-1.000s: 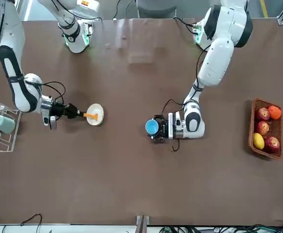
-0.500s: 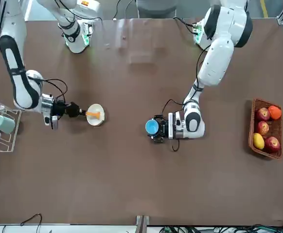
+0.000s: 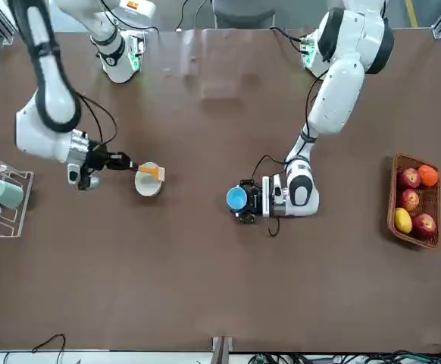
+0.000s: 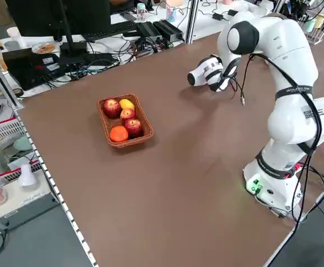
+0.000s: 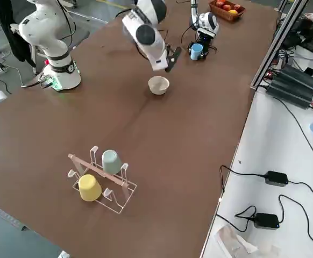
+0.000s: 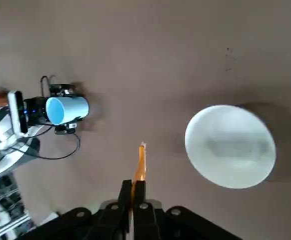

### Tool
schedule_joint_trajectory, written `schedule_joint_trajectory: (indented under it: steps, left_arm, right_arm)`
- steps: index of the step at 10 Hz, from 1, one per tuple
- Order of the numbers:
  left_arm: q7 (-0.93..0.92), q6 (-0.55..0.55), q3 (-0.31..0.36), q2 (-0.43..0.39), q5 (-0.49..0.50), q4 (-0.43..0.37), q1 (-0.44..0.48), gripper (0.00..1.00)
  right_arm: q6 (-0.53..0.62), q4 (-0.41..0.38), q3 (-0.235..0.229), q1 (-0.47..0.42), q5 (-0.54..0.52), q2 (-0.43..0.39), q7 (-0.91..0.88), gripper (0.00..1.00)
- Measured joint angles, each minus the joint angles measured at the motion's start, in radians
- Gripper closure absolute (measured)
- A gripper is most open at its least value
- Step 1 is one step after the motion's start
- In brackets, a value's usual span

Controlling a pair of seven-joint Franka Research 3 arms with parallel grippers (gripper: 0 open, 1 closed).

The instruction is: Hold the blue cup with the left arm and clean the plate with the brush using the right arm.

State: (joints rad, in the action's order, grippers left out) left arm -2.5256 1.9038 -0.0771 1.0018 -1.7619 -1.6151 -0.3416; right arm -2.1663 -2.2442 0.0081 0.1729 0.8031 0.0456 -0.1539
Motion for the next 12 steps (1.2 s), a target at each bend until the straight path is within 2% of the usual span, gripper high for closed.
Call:
schedule_joint_trajectory:
  steps: [2,4,8,12]
  left_arm:
    - [0.0,0.0,0.0,0.0,0.0,0.0,0.0,0.34]
    - [0.0,0.0,0.0,0.0,0.0,0.0,0.0,0.34]
    - [0.0,0.0,0.0,0.0,0.0,0.0,0.0,0.34]
    - [0.0,-0.001,0.0,0.0,0.0,0.0,0.001,0.34]
  right_arm:
    - [-0.046,0.037,0.005,0.137,-0.212,-0.035,0.404,0.95]
    - [-0.081,0.095,0.006,0.236,-0.355,-0.036,0.703,0.95]
    - [-0.114,0.201,0.007,0.358,-0.515,-0.015,1.048,0.95]
    - [-0.13,0.303,0.007,0.464,-0.596,0.081,1.29,0.95]
